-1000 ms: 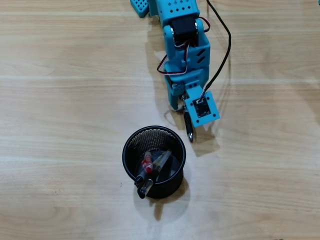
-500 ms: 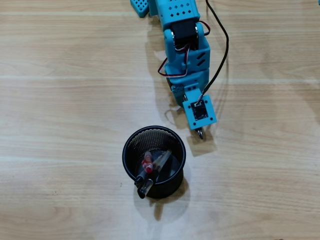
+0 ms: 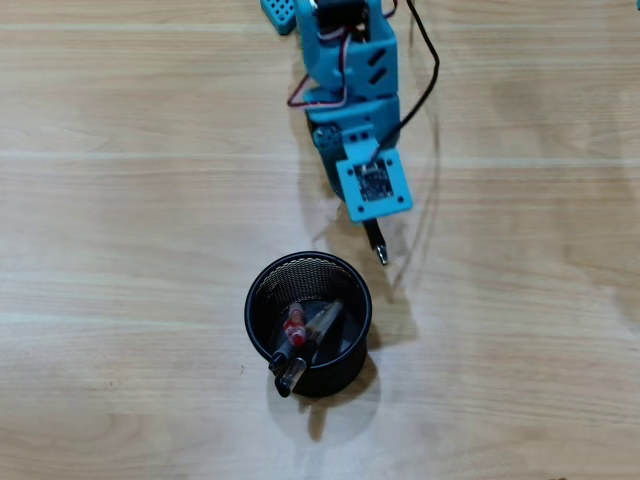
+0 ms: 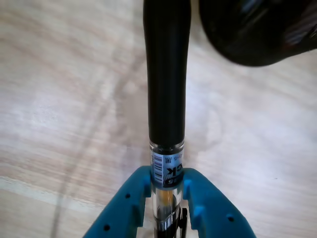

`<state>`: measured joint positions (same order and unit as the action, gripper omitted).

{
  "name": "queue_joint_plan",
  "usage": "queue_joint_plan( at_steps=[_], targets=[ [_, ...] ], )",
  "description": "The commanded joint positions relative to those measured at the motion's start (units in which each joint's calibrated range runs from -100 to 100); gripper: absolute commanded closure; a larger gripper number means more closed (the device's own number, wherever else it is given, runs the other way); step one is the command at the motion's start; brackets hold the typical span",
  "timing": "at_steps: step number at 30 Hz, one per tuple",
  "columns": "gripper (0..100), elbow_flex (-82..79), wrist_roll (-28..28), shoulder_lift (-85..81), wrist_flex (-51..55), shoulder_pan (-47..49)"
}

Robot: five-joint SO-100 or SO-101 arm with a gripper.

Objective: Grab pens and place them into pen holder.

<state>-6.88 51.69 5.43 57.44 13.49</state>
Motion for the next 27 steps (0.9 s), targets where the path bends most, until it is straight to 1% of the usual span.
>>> queue_joint_plan(
  at_steps=[1,4,10,12,15,22,25,27],
  targets=[
    [98,-0.5,-1.4,-10.1,-4.2,-2.0],
    [98,-3.5,-2.3,-15.7,-9.9,-3.0],
    [98,-14.2,-2.3,-28.1,-19.2,-4.6],
    [98,-18.4,-2.4,-32.3,-24.2,-5.2],
    [98,-25.3,-2.4,-36.9,-36.5,-5.6],
    [98,-38.4,-2.4,-37.9,-73.6,-5.7],
    [98,-39.6,-2.4,-34.0,-83.7,-6.1],
    [98,-36.7,-2.1,-30.3,-86.7,-6.7]
  ],
)
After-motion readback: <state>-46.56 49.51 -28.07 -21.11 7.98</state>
